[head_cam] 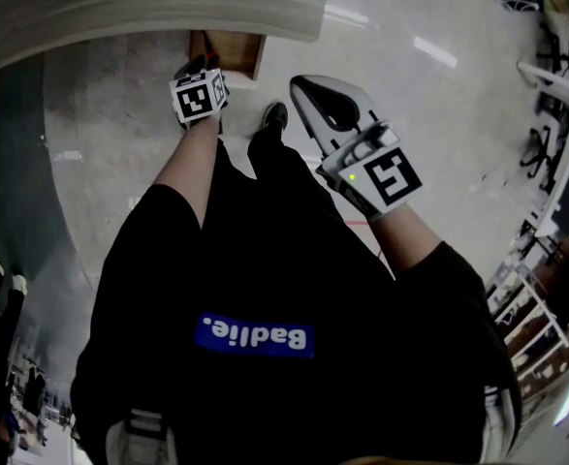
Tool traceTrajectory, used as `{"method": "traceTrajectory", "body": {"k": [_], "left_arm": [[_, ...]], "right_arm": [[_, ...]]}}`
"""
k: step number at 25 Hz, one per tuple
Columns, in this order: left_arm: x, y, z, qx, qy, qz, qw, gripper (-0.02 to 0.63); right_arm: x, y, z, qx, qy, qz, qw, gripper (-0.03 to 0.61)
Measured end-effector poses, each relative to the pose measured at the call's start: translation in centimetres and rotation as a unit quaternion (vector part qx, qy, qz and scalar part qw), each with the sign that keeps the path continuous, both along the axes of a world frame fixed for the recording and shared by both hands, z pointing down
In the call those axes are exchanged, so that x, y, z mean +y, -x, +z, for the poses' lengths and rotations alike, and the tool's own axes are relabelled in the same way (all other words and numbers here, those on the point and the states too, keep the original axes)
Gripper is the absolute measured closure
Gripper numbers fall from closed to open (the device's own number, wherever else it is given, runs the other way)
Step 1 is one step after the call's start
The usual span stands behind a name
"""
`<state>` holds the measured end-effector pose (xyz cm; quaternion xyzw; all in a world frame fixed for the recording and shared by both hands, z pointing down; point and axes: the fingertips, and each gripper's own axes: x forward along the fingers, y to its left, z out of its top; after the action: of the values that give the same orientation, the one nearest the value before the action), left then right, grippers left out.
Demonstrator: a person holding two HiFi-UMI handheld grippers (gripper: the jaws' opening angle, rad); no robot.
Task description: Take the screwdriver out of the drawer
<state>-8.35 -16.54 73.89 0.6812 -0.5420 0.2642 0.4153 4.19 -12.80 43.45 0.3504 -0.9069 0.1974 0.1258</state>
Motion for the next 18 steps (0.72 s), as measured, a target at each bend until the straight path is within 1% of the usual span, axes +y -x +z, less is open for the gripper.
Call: {"method": "traceTrajectory", "body": {"k": [4, 7, 9, 11, 15, 18], "left_arm": [[-2.1, 0.4, 3.2, -0.022, 0.015, -0.006, 0.9996, 0.515], [-2.8, 0.3, 4.4, -0.032, 0.023, -0.010, 0.9992, 0.514], [-2.6, 0.1, 5.2, -0.032, 0.034, -0.013, 0.9989, 0.511], [-2.6, 0.0, 5.7, -0.038, 0.033, -0.012, 0.9986, 0.508], [-2.4, 0.6, 6.8, -0.048, 0.051, -0.036, 0.9969, 0.503], [-2.8, 1.0, 7.9, -0.058, 0.055, -0.040, 0.9960, 0.503]], "right_arm": [[-1.9, 0.0, 0.7, 0.002, 0.005, -0.001, 1.000, 0.551], [-2.5, -0.1, 1.0, -0.002, 0.008, 0.001, 1.000, 0.551], [-2.5, 0.0, 1.2, -0.006, 0.010, 0.001, 1.000, 0.551], [-2.3, 0.1, 1.3, -0.011, 0.012, -0.001, 1.000, 0.551], [-1.7, -0.3, 1.5, -0.016, 0.014, -0.002, 1.000, 0.551], [-1.3, -1.0, 2.6, -0.013, 0.020, 0.002, 1.000, 0.551]]}}
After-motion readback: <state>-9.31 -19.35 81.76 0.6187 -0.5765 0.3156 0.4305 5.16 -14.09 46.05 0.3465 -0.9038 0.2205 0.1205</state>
